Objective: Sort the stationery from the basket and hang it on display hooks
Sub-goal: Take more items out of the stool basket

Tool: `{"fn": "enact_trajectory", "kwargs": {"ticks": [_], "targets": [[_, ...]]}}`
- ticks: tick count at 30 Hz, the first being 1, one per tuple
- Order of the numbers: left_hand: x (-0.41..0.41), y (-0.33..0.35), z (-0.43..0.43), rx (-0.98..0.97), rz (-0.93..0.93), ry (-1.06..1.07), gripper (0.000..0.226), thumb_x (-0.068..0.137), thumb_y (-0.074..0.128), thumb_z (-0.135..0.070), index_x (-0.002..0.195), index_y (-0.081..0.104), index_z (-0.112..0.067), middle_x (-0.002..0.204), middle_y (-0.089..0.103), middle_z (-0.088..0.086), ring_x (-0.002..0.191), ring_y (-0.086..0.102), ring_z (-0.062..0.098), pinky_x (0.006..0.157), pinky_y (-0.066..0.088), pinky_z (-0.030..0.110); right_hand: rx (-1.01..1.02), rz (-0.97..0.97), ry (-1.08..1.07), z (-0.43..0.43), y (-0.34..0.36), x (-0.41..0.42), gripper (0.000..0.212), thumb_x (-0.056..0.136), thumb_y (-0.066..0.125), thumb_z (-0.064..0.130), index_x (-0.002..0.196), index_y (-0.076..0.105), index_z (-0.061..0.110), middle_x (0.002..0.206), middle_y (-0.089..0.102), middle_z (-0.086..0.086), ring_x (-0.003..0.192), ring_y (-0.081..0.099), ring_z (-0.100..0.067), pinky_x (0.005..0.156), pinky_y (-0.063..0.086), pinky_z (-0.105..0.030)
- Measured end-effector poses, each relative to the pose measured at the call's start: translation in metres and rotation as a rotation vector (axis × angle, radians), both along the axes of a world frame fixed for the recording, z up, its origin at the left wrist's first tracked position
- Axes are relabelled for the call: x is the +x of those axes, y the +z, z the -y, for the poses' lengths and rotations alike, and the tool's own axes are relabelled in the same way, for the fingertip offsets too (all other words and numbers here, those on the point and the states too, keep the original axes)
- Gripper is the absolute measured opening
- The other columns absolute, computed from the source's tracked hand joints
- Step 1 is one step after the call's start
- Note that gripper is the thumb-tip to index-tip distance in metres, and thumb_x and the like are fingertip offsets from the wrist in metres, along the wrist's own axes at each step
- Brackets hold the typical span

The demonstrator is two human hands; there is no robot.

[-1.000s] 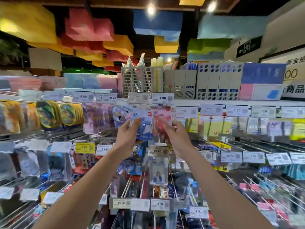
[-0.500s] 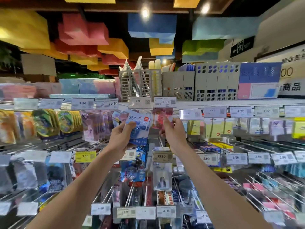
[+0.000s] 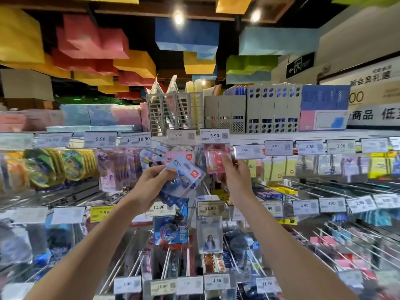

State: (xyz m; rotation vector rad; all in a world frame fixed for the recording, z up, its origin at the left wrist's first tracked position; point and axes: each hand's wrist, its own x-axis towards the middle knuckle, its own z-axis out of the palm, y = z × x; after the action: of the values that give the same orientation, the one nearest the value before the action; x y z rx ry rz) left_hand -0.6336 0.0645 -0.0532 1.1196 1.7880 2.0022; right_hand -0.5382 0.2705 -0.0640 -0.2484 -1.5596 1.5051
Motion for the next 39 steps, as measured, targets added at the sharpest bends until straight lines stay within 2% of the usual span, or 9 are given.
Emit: {"fn": "enact_trajectory", "kwargs": {"ticks": [3,7,10,12,21,28,31,34,39], "targets": [[-0.005,0.006,0.003,-0.013,-0.008,-0.098,0.049,0.066,0.077,-0.031,0.081,0.063,0.013,0.078,0.065,0.02,0.062,0.058,0.029,0.056,0.049,0.03,-0.08,0.031,0.071,-0.013,-0.008,0.002,0.068,0.07,0.073,0.078,0.101,0.06,0.019,0.106,0.067,-0.022,0.094,0.065,-0.038,0.085,0.052,-0.053],[-0.001,0.026,-0.005,0.072,0.061,-0.182,0.053,0.055,0.078,-0.031,0.089,0.058,0.004,0.085,0.063,0.021,0.07,0.061,0.032,0.066,0.049,0.035,-0.14,0.038,0.109,-0.02,-0.014,-0.002,0.078,0.065,0.08,0.076,0.106,0.047,0.02,0.114,0.064,-0.023,0.096,0.061,-0.035,0.089,0.052,-0.053],[0.01,0.046,-0.015,0.08,0.117,-0.256,0.064,0.051,0.075,-0.033,0.103,0.059,0.0,0.092,0.069,0.019,0.08,0.066,0.032,0.074,0.055,0.039,-0.133,0.013,0.114,-0.015,-0.007,0.0,0.061,0.075,0.075,0.059,0.102,0.054,0.009,0.096,0.073,-0.02,0.074,0.066,-0.028,0.069,0.057,-0.041],[0.018,0.056,-0.021,0.07,0.127,-0.307,0.068,0.05,0.073,-0.033,0.109,0.059,-0.002,0.093,0.071,0.015,0.08,0.069,0.028,0.071,0.059,0.035,-0.138,-0.024,0.137,-0.015,-0.007,-0.003,0.049,0.084,0.073,0.047,0.103,0.056,0.006,0.092,0.074,-0.02,0.068,0.065,-0.028,0.068,0.057,-0.04],[0.022,0.072,-0.036,0.206,0.187,-0.401,0.071,0.061,0.071,-0.037,0.125,0.061,-0.008,0.103,0.075,0.008,0.087,0.072,0.024,0.082,0.059,0.039,-0.098,-0.015,0.121,-0.024,-0.008,-0.009,0.047,0.095,0.07,0.036,0.114,0.06,-0.006,0.099,0.073,-0.027,0.06,0.065,-0.023,0.047,0.049,-0.027],[0.023,0.087,-0.042,0.275,0.152,-0.378,0.05,0.068,0.068,-0.029,0.114,0.065,-0.01,0.09,0.077,0.003,0.074,0.073,0.018,0.065,0.06,0.028,0.009,-0.061,0.146,-0.018,-0.008,-0.009,0.053,0.095,0.069,0.044,0.106,0.065,-0.008,0.097,0.068,-0.034,0.069,0.063,-0.027,0.07,0.053,-0.047],[0.019,0.089,-0.044,0.284,0.176,-0.363,0.042,0.078,0.065,-0.025,0.117,0.066,-0.009,0.095,0.077,0.004,0.078,0.074,0.019,0.068,0.061,0.029,0.018,-0.082,0.155,-0.014,-0.008,-0.007,0.059,0.095,0.067,0.044,0.109,0.06,-0.012,0.086,0.067,-0.029,0.065,0.063,-0.023,0.069,0.053,-0.046],[0.017,0.089,-0.046,0.265,0.214,-0.329,0.028,0.1,0.045,-0.028,0.111,0.067,-0.013,0.089,0.077,0.002,0.072,0.074,0.017,0.064,0.06,0.026,0.026,-0.07,0.143,-0.009,-0.007,-0.005,0.054,0.093,0.068,0.046,0.104,0.056,-0.005,0.076,0.068,-0.014,0.059,0.064,-0.019,0.064,0.055,-0.041],[0.018,0.089,-0.048,0.262,0.218,-0.304,0.029,0.102,0.041,-0.027,0.106,0.067,-0.014,0.084,0.077,0.001,0.068,0.073,0.015,0.06,0.059,0.025,0.021,0.004,0.12,-0.009,-0.008,-0.012,0.055,0.095,0.066,0.046,0.111,0.055,-0.005,0.079,0.07,-0.013,0.06,0.064,-0.021,0.067,0.056,-0.046]]}}
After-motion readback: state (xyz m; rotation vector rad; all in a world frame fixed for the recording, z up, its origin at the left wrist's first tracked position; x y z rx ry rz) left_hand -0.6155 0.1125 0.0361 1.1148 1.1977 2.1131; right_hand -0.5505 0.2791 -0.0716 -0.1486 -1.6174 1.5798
